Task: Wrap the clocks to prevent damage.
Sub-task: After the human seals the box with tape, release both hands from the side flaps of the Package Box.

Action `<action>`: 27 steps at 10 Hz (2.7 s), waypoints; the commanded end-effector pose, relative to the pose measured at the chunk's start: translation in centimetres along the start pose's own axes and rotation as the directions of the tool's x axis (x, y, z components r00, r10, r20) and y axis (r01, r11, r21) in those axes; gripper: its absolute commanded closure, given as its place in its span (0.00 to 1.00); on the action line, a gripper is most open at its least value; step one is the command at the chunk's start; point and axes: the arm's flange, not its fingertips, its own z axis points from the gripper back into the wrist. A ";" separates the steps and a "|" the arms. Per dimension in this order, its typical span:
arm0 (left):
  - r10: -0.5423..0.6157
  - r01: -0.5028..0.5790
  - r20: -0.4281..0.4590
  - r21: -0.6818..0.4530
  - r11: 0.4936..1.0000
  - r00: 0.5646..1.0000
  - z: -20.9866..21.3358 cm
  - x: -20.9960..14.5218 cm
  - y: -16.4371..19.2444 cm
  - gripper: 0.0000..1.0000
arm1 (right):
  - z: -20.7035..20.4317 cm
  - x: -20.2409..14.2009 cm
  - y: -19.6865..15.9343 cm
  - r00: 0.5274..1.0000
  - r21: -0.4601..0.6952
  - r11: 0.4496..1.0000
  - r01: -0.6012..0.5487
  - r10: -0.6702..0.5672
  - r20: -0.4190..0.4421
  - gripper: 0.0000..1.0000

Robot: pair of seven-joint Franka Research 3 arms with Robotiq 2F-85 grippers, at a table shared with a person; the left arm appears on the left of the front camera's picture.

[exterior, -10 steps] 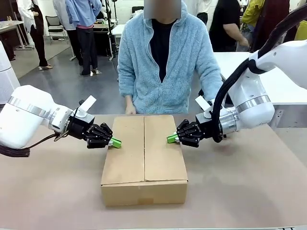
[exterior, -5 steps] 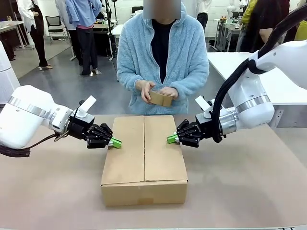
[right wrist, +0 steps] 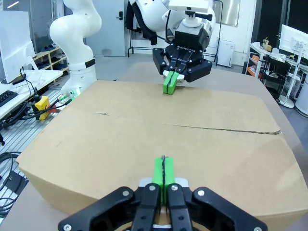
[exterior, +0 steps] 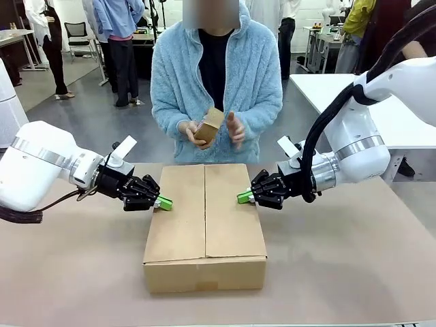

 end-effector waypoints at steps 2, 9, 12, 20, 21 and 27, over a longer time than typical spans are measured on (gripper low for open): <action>-0.013 0.013 -0.012 0.007 1.000 1.000 -0.2 -0.2 0.0 1.00 | -0.2 -0.2 0.0 1.000 -0.003 1.000 0.004 -0.004 -0.008 0.99; -0.013 0.013 -0.012 0.007 1.000 1.000 -0.2 -0.2 0.0 1.00 | -0.2 -0.2 0.0 1.000 -0.003 1.000 0.004 -0.004 -0.008 0.99; -0.013 0.013 -0.012 0.007 1.000 1.000 -0.2 -0.2 0.0 1.00 | -0.2 -0.2 0.0 1.000 -0.003 1.000 0.004 -0.004 -0.008 0.99; -0.013 0.013 -0.012 0.007 1.000 1.000 -0.2 -0.2 0.0 1.00 | -0.2 -0.2 0.0 1.000 -0.003 1.000 0.004 -0.004 -0.008 0.99; -0.013 0.013 -0.012 0.007 1.000 1.000 -0.2 -0.2 0.0 1.00 | -0.2 -0.2 0.0 1.000 -0.003 1.000 0.004 -0.004 -0.008 0.99; -0.013 0.013 -0.012 0.007 1.000 1.000 -0.2 -0.2 0.0 1.00 | -0.2 -0.2 0.0 1.000 -0.003 1.000 0.004 -0.004 -0.008 0.99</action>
